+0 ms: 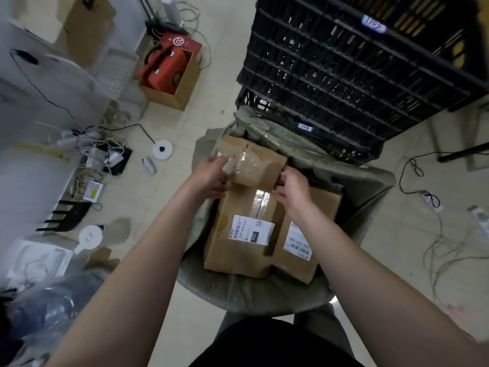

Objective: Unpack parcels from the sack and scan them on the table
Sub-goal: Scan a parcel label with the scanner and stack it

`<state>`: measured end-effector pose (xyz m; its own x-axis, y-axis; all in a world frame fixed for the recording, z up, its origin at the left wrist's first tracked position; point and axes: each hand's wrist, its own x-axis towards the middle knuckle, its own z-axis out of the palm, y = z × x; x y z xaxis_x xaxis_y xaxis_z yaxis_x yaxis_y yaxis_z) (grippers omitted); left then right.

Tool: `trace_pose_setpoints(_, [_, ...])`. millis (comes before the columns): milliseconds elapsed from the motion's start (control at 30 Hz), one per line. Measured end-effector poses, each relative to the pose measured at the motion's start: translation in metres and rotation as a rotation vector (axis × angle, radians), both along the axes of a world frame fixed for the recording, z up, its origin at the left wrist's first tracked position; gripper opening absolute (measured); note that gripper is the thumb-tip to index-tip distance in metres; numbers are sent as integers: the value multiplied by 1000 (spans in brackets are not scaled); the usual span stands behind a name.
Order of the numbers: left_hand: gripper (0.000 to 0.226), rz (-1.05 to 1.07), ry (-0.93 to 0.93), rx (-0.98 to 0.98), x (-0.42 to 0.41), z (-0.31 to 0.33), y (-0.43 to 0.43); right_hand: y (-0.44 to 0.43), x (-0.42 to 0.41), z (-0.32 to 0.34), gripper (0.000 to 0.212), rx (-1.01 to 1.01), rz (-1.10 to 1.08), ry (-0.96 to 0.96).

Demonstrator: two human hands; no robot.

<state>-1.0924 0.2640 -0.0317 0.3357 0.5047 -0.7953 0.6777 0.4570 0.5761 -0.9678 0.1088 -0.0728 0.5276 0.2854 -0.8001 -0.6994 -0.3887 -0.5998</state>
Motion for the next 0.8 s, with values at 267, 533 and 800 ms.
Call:
trace_pose_setpoints(267, [31,-251,-14,319,16,-32,-17,-19,3,-2,44,-186,-11,-312])
trace_pose_setpoints(533, [33,-330,-148,331,32,-40,-16,-9,8,-13,30,-174,161,-336])
trace_pose_setpoints(800, [37,-410,-32,323,50,-49,-29,-17,21,-16,52,-286,349,-289])
